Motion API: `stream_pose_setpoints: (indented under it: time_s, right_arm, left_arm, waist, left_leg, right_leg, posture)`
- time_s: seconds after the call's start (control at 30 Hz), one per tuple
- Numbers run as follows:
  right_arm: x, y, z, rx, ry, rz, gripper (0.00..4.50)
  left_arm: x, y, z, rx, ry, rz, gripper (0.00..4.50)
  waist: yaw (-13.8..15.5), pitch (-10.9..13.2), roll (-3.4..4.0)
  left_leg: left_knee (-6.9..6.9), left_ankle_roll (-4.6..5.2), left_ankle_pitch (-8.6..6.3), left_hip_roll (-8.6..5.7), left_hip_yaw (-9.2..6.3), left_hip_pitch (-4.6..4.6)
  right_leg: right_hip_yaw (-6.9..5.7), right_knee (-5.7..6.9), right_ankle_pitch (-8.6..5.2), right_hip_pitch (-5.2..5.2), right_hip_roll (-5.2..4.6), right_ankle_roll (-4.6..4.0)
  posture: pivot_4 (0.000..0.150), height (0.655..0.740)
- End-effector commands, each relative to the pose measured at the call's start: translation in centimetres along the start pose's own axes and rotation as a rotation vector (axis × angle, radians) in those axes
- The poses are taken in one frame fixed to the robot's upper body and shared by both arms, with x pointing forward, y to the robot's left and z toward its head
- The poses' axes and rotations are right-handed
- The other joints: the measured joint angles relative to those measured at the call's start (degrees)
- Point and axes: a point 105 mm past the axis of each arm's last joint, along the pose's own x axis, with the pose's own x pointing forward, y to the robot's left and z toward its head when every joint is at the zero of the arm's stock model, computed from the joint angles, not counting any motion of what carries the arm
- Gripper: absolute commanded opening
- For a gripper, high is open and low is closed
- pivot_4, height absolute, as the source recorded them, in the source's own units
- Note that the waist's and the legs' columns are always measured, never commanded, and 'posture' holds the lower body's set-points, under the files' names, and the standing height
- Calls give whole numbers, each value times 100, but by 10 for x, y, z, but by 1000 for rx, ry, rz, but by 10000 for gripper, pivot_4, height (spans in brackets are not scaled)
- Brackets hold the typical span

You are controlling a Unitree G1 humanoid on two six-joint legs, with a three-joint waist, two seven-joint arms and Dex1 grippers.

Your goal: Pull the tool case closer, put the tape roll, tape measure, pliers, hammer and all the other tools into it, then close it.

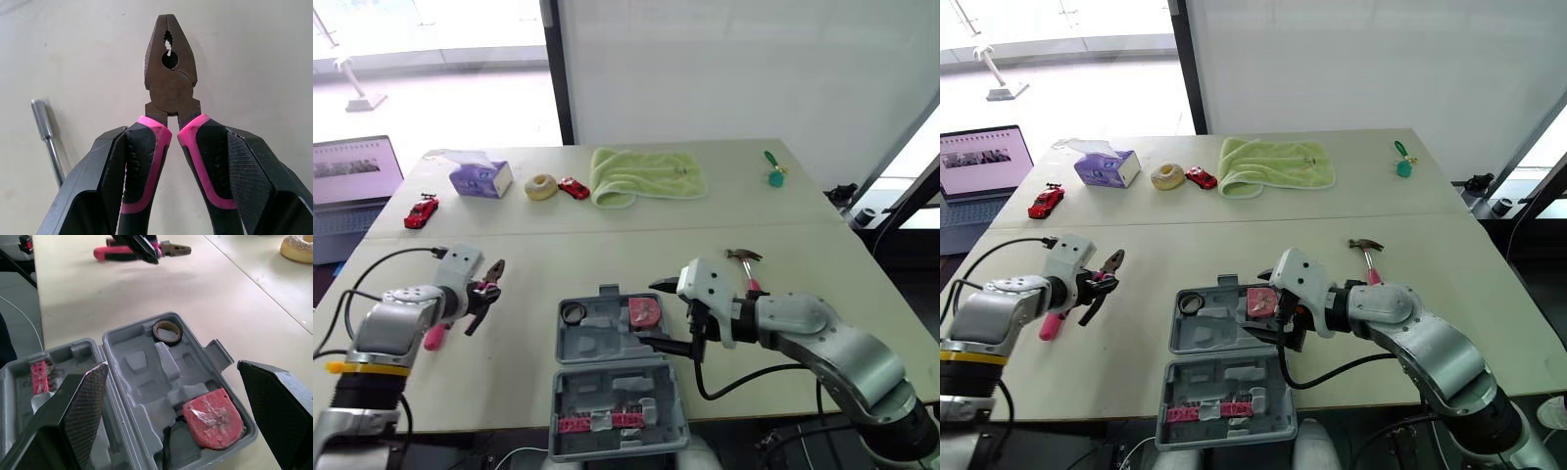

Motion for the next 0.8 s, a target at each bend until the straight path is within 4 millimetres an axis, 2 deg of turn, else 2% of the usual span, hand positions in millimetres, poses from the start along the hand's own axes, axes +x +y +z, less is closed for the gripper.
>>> stream_pose_setpoints:
  time_s: [0.03, 0.1, 0.13, 0.2, 0.3, 0.43, 0.7, 0.8]
  right_arm:
    - [-3, -2, 10, -71, 0, 19, 45000]
    - [-1, -5, 10, -99, 26, 27, 45000]
    - [8, -7, 11, -116, 77, 56, 45000]
    - [24, -12, 14, -176, 155, 90, 45000]
    - [38, -7, 22, -211, 171, 159, 45000]
    - [70, -21, 37, -249, 185, 115, 45000]
    - [89, -21, 41, -228, 224, 135, 45000]
    - [90, -11, 43, -213, 214, 176, 45000]
  left_arm:
    - [-16, -20, 41, 237, -93, -178, 24368]
    - [-18, -24, 47, 268, -109, -227, 24368]
    - [-23, -35, 59, 353, -144, -334, 24368]
    - [-34, -55, 69, 464, -157, -531, 24368]
    - [-37, -65, 70, 563, -161, -652, 24368]
    - [-41, -85, 70, 614, -160, -821, 24368]
    - [-31, -106, 85, 709, -219, -861, 24368]
    - [-23, -104, 93, 749, -238, -807, 24368]
  waist:
    - [33, 16, 12]
    - [32, 17, 15]
    - [21, 19, 13]
    - [-34, 32, 11]
    - [-71, 34, 12]
    - [-203, 35, 13]
    - [-222, 36, 14]
    - [-226, 36, 14]
  left_leg:
    - [1, -3, 2, -1, 1, -2]
    - [1, -11, 6, -1, 1, -4]
    - [0, -11, 6, -1, 1, -4]
    - [5, -13, 7, 0, 3, -6]
    - [4, -23, 15, 1, 1, -46]
    - [9, -57, 35, 0, 1, -90]
    - [10, -58, 36, 0, 0, -103]
    - [15, -58, 36, 0, -2, -99]
  right_leg:
    - [0, -4, -5, 1, 0, -10]
    - [0, -6, -10, 1, -1, -20]
    - [0, -4, -10, 2, -1, -20]
    - [0, 2, -8, -7, -1, -18]
    - [0, 9, 3, -46, 0, -3]
    - [-1, 17, 5, -93, 0, 4]
    - [-4, 24, 4, -104, 0, 7]
    - [-4, 39, 5, -104, 0, 7]
  posture:
    - [1500, 7400]
    - [1500, 7400]
    - [1500, 7400]
    - [1500, 7400]
    - [1500, 7400]
    - [1500, 7400]
    - [1500, 7400]
    - [1500, 7400]
